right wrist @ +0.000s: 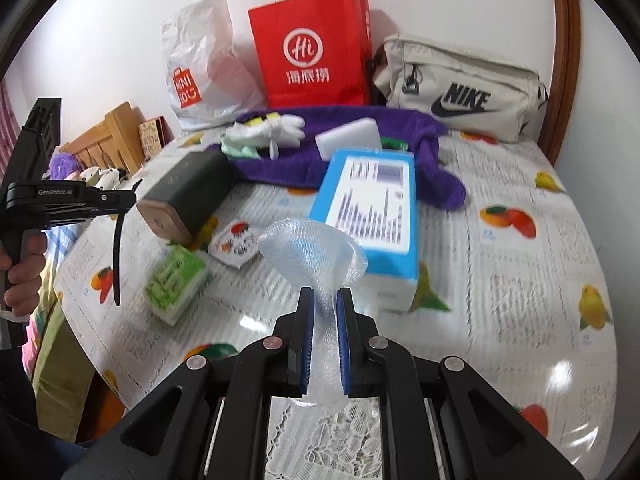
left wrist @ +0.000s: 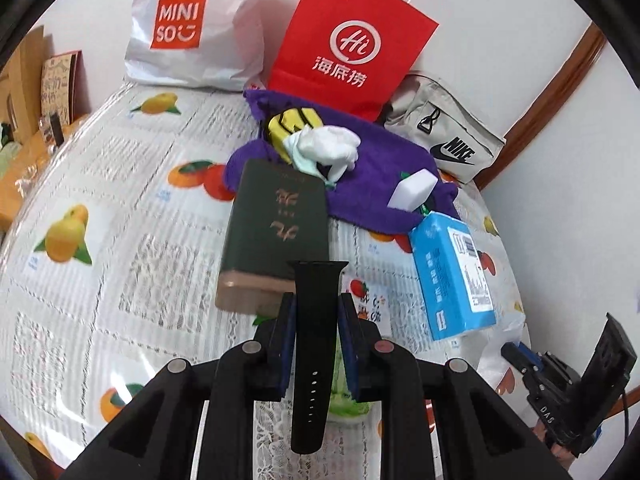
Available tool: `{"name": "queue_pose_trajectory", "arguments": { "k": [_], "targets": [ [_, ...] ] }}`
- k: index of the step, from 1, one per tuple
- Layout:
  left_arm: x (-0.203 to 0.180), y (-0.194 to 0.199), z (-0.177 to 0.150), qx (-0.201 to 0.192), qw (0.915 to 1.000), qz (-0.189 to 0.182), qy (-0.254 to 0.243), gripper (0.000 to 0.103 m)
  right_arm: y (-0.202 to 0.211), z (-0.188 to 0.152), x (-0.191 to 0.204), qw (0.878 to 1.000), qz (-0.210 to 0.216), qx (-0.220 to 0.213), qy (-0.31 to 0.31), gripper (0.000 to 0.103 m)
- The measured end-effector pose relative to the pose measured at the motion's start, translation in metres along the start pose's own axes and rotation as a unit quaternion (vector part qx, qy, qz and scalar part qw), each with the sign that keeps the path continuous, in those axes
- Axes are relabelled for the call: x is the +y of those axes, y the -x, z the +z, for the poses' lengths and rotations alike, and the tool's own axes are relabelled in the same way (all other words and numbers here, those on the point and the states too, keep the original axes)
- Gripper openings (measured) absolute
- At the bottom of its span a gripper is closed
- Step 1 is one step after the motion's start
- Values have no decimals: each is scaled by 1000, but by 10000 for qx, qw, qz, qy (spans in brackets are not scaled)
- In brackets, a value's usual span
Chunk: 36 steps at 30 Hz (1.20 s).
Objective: Organize soft objects
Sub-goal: 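Carry the black strap and clear bag over the purple towel with both tools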
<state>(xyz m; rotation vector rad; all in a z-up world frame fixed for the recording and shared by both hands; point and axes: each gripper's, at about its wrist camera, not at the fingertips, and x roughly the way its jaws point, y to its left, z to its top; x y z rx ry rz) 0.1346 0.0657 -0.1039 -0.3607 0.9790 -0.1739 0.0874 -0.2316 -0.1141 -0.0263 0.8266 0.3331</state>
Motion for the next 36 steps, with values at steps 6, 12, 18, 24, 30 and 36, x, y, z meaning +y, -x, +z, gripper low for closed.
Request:
{"name": "queue_pose_trajectory", "arguments": {
  "k": [6, 12, 18, 24, 30, 36],
  "targets": [
    [-10, 1, 16, -70, 9999, 40, -97, 20, 1, 23, -6, 9999, 29, -130, 43, 11],
    [-12, 0, 36, -146, 9998, 105, -129, 20, -7, 52, -11, 9997, 19, -245, 59, 11],
    [-11, -3, 56, -220, 9993, 226, -198, 20, -14, 80, -13, 9993, -7, -371, 104, 11],
    [-13, -13, 82, -237, 9994, 151, -211, 20, -27, 108, -19, 9990, -42, -447, 77, 11],
    [-19, -28, 112, -291, 9993, 99, -193, 20, -45, 136, -29, 9985, -123, -520, 94, 11],
    [-26, -53, 136, -228, 9996, -26, -168, 20, -64, 157, -43, 9984, -208, -530, 58, 11]
  ]
}}
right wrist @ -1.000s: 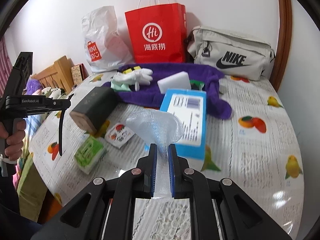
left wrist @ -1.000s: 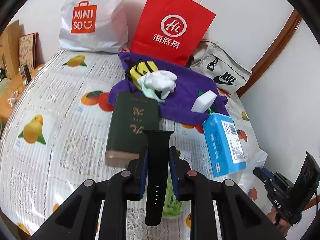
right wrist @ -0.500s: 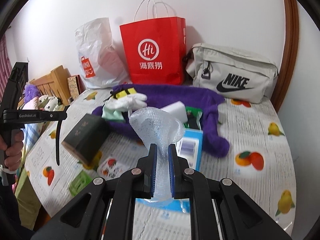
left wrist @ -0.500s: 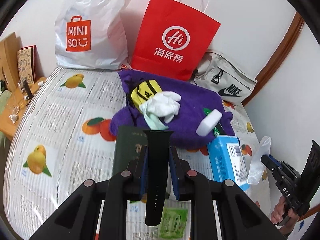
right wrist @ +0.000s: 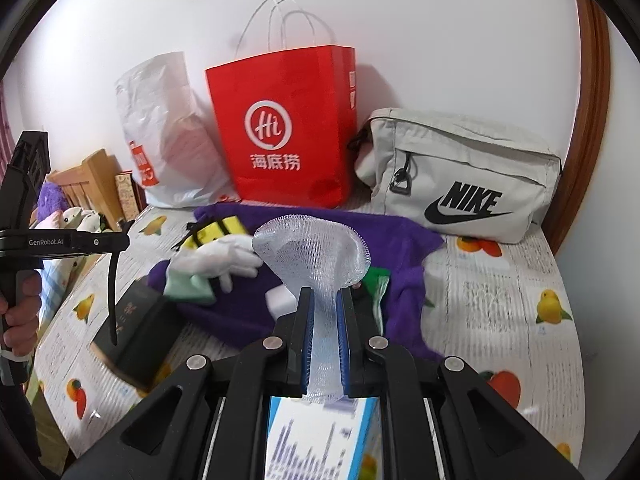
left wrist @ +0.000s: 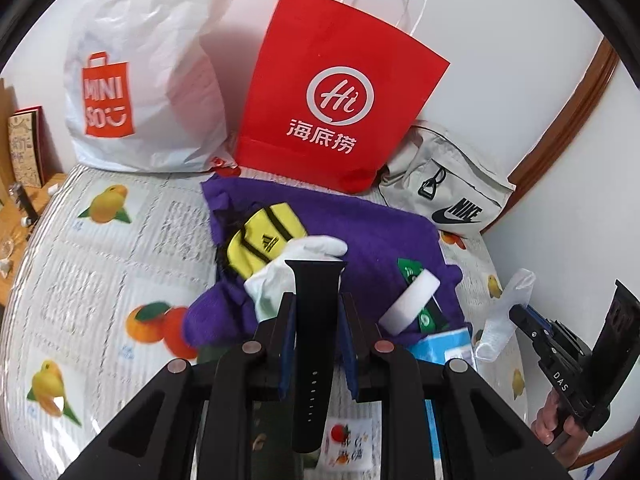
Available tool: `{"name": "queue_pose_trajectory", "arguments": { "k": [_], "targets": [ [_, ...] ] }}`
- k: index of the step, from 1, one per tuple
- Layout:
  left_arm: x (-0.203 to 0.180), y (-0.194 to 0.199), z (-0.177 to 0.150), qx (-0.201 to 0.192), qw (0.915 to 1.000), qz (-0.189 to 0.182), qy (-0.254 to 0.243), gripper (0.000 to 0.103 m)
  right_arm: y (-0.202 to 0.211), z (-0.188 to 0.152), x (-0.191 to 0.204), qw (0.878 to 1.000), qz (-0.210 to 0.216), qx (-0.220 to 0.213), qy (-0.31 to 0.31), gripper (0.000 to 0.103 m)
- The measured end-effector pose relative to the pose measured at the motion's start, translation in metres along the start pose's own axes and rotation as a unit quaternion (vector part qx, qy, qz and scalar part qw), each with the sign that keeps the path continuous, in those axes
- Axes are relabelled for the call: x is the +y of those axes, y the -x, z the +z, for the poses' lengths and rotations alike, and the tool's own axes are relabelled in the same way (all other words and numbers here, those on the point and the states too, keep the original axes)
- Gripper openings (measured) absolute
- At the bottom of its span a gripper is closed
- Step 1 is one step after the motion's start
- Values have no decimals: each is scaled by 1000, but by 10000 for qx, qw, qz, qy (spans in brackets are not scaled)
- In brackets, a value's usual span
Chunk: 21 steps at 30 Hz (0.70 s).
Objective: Organize soft objects
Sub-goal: 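Carry the black strap and clear bag over the purple towel with both tools, then open both tools to drop the strap and bag onto the towel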
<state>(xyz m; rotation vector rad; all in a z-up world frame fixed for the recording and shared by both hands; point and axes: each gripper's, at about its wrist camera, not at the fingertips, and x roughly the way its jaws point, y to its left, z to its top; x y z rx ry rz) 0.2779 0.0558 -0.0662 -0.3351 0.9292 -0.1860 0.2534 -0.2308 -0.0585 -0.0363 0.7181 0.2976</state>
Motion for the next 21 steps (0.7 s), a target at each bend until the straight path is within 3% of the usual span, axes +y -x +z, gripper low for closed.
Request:
{"name": "queue_pose_trajectory", "arguments": {
  "k": [14, 21],
  "targets": [
    [-29, -75, 58, 258, 9993, -258, -83, 20, -66, 17, -33, 9997, -127, 223, -46, 11],
    [-30, -110, 66, 435, 9989, -182, -24, 20, -94, 14, -43, 9991, -86, 405, -115, 11]
  ]
}}
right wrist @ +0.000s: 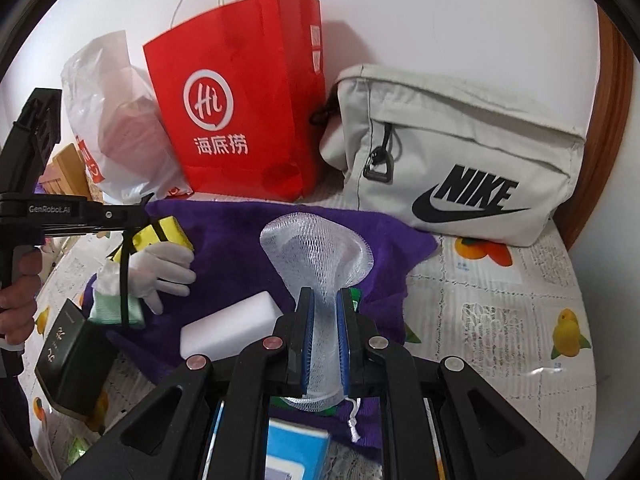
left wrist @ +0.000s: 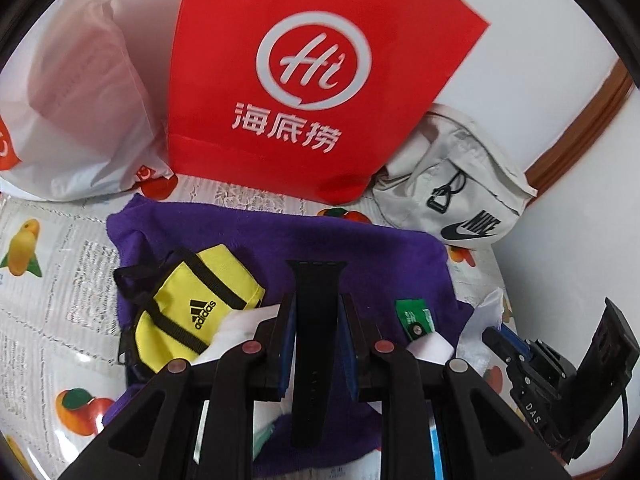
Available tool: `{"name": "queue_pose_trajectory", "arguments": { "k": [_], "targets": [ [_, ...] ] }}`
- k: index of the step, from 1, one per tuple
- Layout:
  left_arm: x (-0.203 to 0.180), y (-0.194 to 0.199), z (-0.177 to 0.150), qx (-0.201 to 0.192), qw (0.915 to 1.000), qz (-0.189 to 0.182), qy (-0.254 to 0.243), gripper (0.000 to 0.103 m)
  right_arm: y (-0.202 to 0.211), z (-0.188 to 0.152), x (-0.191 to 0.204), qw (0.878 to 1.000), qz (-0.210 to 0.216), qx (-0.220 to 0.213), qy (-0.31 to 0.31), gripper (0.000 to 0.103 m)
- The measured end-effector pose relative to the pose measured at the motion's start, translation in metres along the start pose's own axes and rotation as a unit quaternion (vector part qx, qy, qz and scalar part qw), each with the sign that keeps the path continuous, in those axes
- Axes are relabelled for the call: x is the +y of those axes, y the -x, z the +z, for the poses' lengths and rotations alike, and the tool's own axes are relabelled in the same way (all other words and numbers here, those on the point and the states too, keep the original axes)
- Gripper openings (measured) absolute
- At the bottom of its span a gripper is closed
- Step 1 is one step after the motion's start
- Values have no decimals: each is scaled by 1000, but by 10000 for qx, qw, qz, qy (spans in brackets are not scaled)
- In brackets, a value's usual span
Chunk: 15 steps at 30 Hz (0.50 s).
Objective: Organize soft objects
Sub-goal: 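Open both tools to drop the strap and bag onto the towel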
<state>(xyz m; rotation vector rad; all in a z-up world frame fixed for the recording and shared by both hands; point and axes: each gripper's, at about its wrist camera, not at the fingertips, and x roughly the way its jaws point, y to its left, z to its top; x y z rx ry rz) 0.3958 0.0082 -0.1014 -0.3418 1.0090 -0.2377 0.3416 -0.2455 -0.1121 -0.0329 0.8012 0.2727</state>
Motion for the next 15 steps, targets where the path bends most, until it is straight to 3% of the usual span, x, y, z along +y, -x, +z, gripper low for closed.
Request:
{"name": "queue_pose_trajectory", "arguments": {
  "k": [15],
  "targets": [
    [2, -32, -3, 389, 9992, 112, 4, 20, -31, -6, -2, 9992, 35, 389, 57, 12]
  ]
}}
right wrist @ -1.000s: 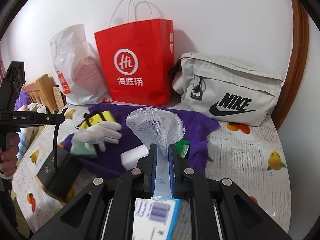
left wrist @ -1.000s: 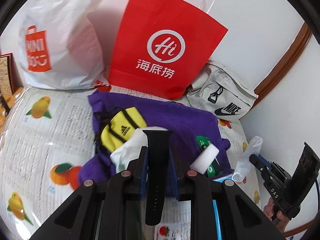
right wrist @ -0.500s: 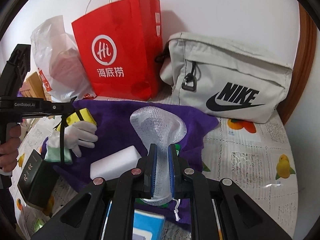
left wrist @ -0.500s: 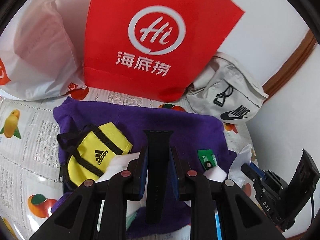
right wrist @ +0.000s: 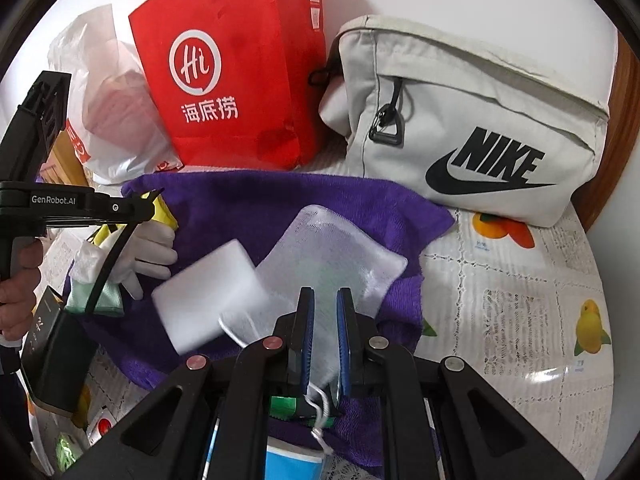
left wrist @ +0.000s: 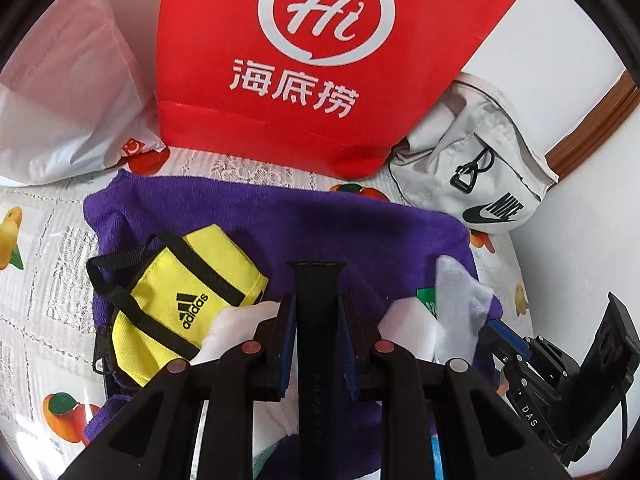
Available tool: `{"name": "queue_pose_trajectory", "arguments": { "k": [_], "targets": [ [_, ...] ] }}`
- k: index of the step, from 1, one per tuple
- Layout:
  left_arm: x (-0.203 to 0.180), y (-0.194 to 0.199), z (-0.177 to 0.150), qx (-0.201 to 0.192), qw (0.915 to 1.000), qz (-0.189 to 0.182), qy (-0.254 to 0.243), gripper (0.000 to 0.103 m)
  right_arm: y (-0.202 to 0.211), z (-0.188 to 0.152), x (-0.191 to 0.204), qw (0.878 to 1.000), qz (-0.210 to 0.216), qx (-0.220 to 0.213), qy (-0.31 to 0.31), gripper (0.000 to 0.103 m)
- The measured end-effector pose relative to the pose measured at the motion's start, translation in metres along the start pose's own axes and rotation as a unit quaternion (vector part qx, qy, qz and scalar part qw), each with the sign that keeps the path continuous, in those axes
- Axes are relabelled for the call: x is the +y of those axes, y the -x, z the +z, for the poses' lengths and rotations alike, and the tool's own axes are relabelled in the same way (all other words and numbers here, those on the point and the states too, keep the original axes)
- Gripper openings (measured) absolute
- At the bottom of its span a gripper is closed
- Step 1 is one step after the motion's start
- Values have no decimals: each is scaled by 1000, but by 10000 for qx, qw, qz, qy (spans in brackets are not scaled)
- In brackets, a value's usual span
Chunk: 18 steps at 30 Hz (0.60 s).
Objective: Organize soft objects
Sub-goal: 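Open both tools to drop the strap and bag onto the towel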
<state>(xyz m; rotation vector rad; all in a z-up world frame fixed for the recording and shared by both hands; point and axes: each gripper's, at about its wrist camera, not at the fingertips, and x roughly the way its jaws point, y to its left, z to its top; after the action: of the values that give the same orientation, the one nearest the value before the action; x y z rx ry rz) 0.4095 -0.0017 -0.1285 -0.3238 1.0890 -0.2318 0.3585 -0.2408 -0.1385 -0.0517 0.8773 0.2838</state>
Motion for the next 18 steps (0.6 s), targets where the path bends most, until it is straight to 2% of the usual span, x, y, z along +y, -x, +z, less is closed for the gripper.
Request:
{"name": "queue_pose_trajectory", "arguments": {
  "k": [3, 5, 7, 8, 18],
  "targets": [
    [0, 3, -2, 21, 10000, 37, -16, 20, 3, 1, 0, 10000, 3, -20, 2, 15],
    [0, 6, -1, 8, 10000, 50, 16, 22, 9, 2, 1, 10000, -16, -86, 6, 29],
    [1, 10, -2, 7, 10000, 94, 30, 39, 17, 1, 4, 9998, -35, -169, 20, 38],
    [1, 14, -2, -32, 9999, 133, 32, 43, 19, 0, 4, 9998, -31, -188, 22, 40],
    [-2, 62, -24, -306, 9994, 166, -14, 45, 63, -19, 28, 9994, 78, -346, 36, 44]
  ]
}}
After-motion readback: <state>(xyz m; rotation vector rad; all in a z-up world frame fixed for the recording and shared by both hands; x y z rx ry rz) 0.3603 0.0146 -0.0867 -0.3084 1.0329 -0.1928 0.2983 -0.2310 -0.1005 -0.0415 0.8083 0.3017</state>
